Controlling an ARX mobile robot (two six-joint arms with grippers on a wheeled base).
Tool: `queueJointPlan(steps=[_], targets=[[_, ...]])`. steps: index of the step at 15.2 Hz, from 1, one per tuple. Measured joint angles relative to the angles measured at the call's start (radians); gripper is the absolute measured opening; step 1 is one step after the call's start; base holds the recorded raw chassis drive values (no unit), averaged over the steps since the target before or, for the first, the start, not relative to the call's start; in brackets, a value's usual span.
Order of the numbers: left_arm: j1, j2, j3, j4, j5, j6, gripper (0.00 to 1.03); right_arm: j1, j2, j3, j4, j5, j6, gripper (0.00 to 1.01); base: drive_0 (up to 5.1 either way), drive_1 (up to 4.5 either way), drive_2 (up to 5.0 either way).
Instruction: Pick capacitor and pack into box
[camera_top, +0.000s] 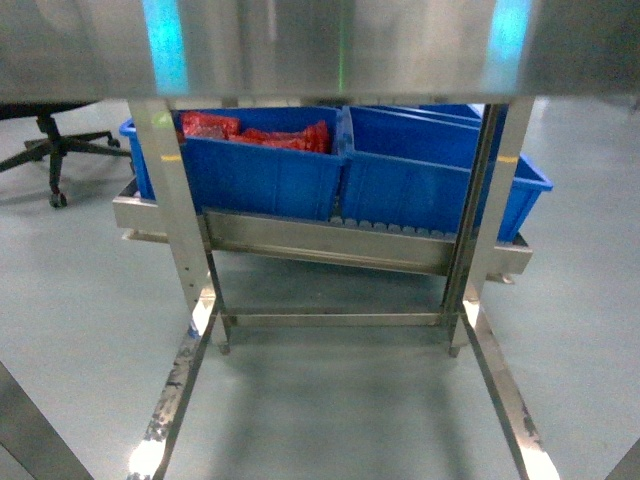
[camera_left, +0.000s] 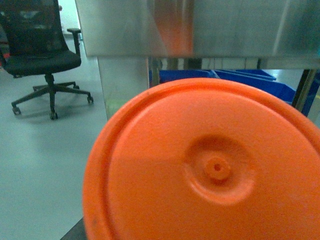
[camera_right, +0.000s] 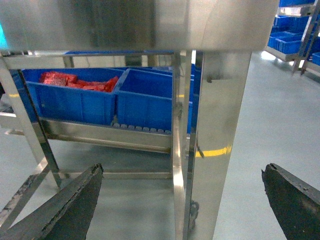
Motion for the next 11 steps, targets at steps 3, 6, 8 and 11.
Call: queueJointPlan(steps=[3,6,8,11], targets=[[0.000,0.000,0.000,-0.001,0.002,0.000,0.44,0.000,0.000,0.000,0.000,0.001,0.000,0.98,0.0,0.00,0.0],[0.000,0.000,0.000,0.000,0.000,0.000,0.44,0.000,0.000,0.000,0.000,0.000,0.000,0.98,0.0,0.00,0.0],[0.000,0.000,0.000,-0.002,0.001,0.000,0.44,0.000,0.000,0.000,-0.001,0.000,-0.001,0.98,0.0,0.00,0.0],[0.000,0.000,0.000,-0.001,0.001,0.000,0.44,0.000,0.000,0.000,-0.001,0.000,0.000,0.98,0.0,0.00,0.0]])
